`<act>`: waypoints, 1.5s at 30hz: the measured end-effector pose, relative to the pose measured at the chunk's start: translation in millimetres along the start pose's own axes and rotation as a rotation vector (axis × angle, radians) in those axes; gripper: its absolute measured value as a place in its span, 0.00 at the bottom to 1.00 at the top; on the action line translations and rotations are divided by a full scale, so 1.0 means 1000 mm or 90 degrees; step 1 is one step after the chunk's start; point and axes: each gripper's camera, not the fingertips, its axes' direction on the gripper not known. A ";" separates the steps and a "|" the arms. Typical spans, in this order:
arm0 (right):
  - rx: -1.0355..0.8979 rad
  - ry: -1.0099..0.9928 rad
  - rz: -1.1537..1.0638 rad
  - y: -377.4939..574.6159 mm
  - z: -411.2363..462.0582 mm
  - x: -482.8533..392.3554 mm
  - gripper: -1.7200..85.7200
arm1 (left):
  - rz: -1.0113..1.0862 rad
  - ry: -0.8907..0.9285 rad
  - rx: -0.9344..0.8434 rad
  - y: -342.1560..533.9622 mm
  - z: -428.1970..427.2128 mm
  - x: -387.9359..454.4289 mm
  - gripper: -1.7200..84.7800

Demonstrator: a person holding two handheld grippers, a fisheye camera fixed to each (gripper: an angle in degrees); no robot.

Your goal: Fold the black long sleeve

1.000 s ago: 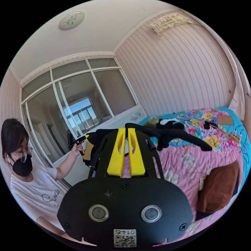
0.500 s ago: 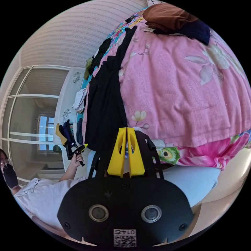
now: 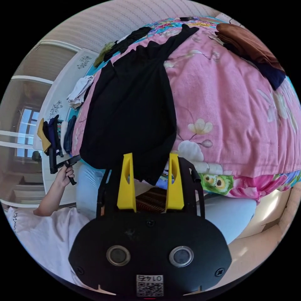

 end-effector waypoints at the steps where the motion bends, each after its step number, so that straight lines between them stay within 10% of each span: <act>1: -0.004 0.014 0.005 -0.001 0.003 0.002 0.16 | 0.004 -0.001 0.001 0.000 0.001 -0.001 0.07; 20: 0.002 -0.047 0.073 0.031 -0.010 0.106 0.06 | 0.187 -0.109 -0.026 0.015 0.021 0.048 0.05; 35: -0.054 -0.011 0.045 0.031 0.023 0.119 0.05 | -0.001 0.043 -0.034 0.083 -0.019 -0.023 0.01; 45: -0.054 -0.043 0.041 0.044 0.011 0.141 0.03 | 0.022 -0.111 -0.116 0.084 -0.010 -0.003 0.01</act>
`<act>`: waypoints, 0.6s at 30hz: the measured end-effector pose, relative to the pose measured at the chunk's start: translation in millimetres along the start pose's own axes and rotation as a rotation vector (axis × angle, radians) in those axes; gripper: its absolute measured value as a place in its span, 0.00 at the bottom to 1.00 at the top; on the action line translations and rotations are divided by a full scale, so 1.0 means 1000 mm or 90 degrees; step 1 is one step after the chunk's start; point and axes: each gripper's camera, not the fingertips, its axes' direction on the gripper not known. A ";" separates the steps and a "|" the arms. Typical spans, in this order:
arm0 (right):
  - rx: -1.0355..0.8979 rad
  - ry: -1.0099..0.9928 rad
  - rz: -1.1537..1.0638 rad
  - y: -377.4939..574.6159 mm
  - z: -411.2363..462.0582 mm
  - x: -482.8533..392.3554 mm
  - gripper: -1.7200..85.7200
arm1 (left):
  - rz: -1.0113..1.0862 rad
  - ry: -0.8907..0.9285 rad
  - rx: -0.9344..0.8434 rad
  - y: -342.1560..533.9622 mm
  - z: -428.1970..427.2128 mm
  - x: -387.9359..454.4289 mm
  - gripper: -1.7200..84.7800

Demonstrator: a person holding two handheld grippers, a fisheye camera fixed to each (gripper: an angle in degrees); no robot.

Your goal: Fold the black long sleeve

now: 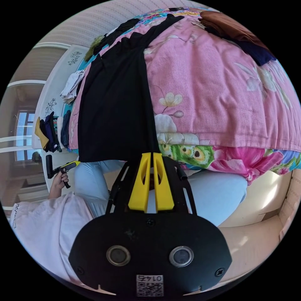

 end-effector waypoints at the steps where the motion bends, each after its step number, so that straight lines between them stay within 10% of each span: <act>1: 0.001 -0.002 0.001 0.000 -0.001 0.001 0.03 | 0.005 -0.026 -0.004 0.000 0.000 0.002 0.01; 18: -0.018 0.058 0.008 -0.018 0.021 -0.003 0.05 | 0.034 0.031 0.043 -0.072 0.028 0.033 0.04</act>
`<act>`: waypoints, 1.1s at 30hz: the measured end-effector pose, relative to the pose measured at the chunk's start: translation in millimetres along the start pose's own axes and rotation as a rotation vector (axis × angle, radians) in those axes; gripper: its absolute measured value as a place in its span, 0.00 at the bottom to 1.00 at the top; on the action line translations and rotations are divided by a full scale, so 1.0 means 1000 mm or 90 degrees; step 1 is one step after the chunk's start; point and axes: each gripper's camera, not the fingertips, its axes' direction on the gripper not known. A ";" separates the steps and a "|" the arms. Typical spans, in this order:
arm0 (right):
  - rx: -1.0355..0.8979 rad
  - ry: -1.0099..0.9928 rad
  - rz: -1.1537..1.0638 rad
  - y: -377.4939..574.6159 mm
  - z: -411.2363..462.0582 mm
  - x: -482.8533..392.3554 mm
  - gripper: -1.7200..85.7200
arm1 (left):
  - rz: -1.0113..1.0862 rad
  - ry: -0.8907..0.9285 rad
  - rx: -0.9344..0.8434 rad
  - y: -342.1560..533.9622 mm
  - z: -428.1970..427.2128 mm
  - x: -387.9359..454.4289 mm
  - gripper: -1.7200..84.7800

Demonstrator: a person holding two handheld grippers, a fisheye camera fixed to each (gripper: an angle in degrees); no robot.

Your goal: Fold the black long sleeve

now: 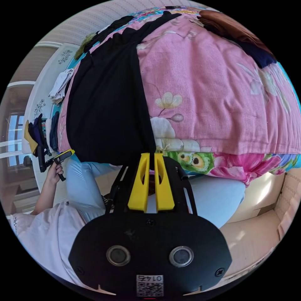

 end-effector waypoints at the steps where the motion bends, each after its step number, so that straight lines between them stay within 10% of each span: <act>1: -0.002 -0.002 -0.003 0.001 -0.001 0.000 0.04 | 0.005 -0.001 0.003 0.002 -0.003 0.001 0.02; 33: 0.061 0.010 -0.030 0.006 -0.057 -0.039 0.05 | 0.024 -0.112 0.145 -0.028 -0.028 0.072 0.01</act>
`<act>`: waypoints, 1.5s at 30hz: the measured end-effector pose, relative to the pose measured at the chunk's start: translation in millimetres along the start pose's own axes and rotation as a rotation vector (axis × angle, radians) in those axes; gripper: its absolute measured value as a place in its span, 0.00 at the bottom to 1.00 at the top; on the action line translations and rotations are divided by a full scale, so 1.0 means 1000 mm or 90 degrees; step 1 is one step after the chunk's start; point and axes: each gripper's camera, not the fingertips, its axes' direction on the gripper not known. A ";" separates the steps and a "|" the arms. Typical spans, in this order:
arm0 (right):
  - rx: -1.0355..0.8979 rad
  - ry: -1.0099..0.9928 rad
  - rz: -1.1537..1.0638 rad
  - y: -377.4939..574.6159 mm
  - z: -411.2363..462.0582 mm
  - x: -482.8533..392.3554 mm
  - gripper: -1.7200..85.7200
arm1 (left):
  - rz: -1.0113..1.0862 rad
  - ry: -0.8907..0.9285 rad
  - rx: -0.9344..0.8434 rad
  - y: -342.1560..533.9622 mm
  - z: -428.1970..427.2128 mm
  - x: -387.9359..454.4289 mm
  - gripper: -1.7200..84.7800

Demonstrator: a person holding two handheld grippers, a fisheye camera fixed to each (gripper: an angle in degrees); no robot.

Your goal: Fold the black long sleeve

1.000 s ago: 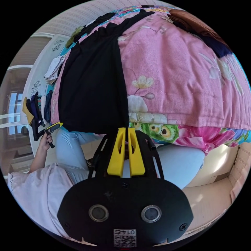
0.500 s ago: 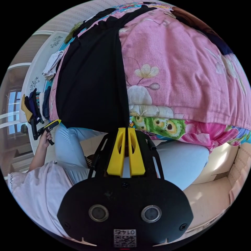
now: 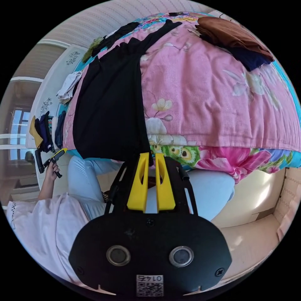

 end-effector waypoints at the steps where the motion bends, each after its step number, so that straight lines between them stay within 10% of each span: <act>1: 0.008 0.005 -0.006 -0.006 -0.005 -0.002 0.05 | 0.015 0.004 0.007 -0.009 0.000 0.008 0.01; 10: 0.144 -0.002 -0.083 -0.195 -0.087 -0.029 0.07 | 0.272 0.142 0.093 -0.224 0.053 0.211 0.07; 21: 0.053 0.102 -0.009 -0.392 -0.045 -0.006 0.10 | 0.354 0.088 -0.078 -0.386 0.235 0.400 0.08; 30: 0.282 -0.045 0.011 -0.218 -0.142 0.018 0.03 | 0.383 0.183 -0.030 -0.400 0.248 0.435 0.02; 35: 0.185 -0.081 0.091 -0.120 -0.114 0.041 0.04 | 0.406 0.163 -0.028 -0.404 0.247 0.462 0.02; 45: 0.227 0.048 -0.001 -0.246 -0.171 0.028 0.12 | 0.436 0.154 -0.040 -0.442 0.253 0.559 0.09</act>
